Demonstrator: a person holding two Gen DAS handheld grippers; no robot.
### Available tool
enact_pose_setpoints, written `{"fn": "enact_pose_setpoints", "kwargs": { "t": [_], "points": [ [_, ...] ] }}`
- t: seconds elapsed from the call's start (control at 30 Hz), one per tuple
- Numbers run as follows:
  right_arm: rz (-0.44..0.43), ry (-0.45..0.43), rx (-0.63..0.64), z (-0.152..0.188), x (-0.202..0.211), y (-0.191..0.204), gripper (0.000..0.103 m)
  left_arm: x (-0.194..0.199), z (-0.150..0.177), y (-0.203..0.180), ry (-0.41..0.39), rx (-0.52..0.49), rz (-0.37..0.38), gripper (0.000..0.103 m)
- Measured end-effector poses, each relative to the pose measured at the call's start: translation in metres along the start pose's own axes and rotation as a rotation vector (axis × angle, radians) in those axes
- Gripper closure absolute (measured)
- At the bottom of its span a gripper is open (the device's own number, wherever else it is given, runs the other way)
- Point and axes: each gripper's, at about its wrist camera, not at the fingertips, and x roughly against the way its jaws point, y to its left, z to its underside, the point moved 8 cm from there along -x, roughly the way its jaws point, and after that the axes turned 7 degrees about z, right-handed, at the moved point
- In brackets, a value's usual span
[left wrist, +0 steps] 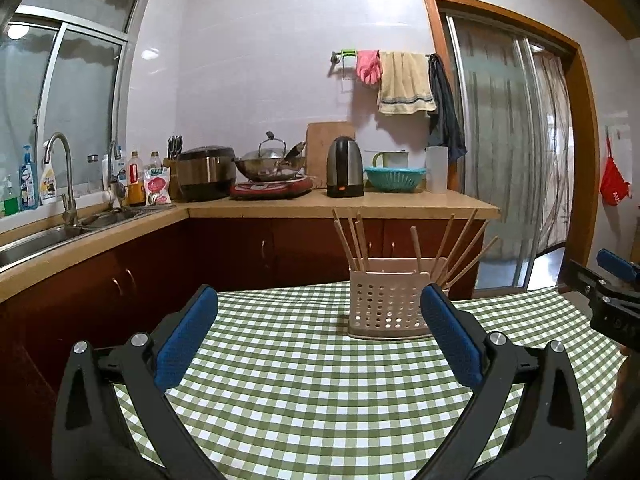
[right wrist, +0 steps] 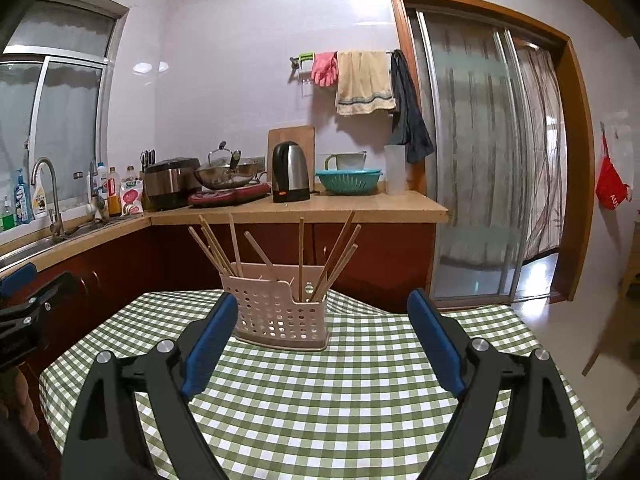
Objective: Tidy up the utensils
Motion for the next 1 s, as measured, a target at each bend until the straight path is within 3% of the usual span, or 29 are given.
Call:
{"fn": "enact_pose_setpoints", "kwargs": {
  "t": [1.0],
  "points": [
    [0.006, -0.032, 0.008, -0.005, 0.016, 0.003, 0.018, 0.012, 0.003, -0.002, -0.01, 0.011, 0.009, 0.004]
  ]
}}
